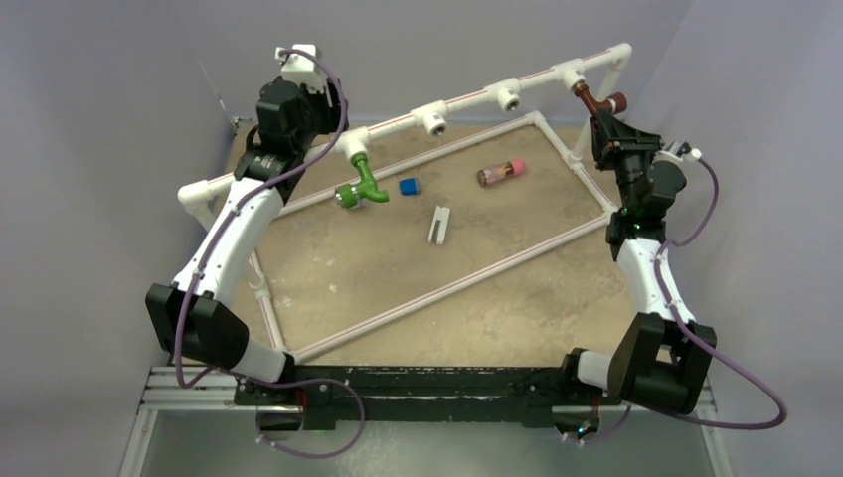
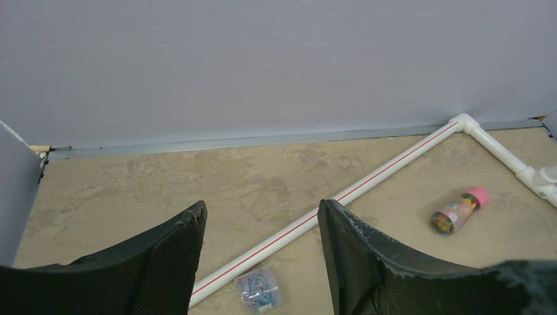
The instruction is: Install the water faucets
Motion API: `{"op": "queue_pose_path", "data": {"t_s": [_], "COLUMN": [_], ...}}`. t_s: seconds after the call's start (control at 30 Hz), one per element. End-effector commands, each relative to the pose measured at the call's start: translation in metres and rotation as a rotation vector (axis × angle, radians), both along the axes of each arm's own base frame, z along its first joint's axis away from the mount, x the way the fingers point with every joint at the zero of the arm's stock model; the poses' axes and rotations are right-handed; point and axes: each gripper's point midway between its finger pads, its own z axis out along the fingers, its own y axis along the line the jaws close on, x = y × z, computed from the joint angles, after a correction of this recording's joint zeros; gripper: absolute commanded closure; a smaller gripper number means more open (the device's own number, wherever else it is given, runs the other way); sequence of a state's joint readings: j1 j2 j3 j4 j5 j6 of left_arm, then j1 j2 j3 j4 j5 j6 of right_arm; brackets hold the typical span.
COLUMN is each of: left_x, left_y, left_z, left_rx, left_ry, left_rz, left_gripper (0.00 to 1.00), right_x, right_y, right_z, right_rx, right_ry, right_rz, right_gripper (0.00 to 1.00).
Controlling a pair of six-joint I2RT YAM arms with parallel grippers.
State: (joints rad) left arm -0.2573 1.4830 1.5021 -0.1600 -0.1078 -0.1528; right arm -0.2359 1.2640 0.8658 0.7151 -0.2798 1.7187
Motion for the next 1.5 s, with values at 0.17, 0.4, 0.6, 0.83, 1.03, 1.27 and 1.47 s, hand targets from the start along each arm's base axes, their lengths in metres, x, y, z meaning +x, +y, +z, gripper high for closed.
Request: {"op": "queue_pose_path", "data": {"t_s": [0.17, 0.4, 0.6, 0.83, 1.03, 1.27, 1.47], "left_x": [-0.007, -0.007, -0.008, -0.009, -0.011, -0.011, -0.012], "left_y": [0.003, 0.003, 0.003, 0.003, 0.003, 0.003, 0.004], "left_z": [-0.019, -0.02, -0.021, -0.021, -0.022, -0.024, -0.023], "left_rx": [0.024, 0.024, 0.025, 0.024, 0.025, 0.027, 0.03], "left_ry": [0.051, 0.051, 0.051, 0.048, 0.044, 0.047, 0.045], "left_rz": [-0.01, -0.012, -0.015, -0.016, -0.016, -0.017, -0.015], "left_gripper": [0.38, 0.38, 0.38, 0.38, 0.37, 0.37, 0.37], "right_x": [-0.016, -0.008, 0.004, -0.011, -0.021, -0.026, -0.033], "right_y": [0.028, 0.02, 0.026, 0.033, 0.037, 0.042, 0.044], "right_z": [0.026, 0.026, 0.011, 0.013, 0.033, 0.047, 0.049], "right_rx": [-0.361, -0.713, -0.667, -0.284, -0.126, 0.011, 0.106], "right_ry": [-0.141, -0.256, -0.242, -0.244, -0.202, -0.121, -0.118], "right_rz": [0.044, -0.074, -0.004, 0.092, 0.149, 0.219, 0.257], "right_gripper": [1.0, 1.0, 1.0, 1.0, 1.0, 1.0, 1.0]}}
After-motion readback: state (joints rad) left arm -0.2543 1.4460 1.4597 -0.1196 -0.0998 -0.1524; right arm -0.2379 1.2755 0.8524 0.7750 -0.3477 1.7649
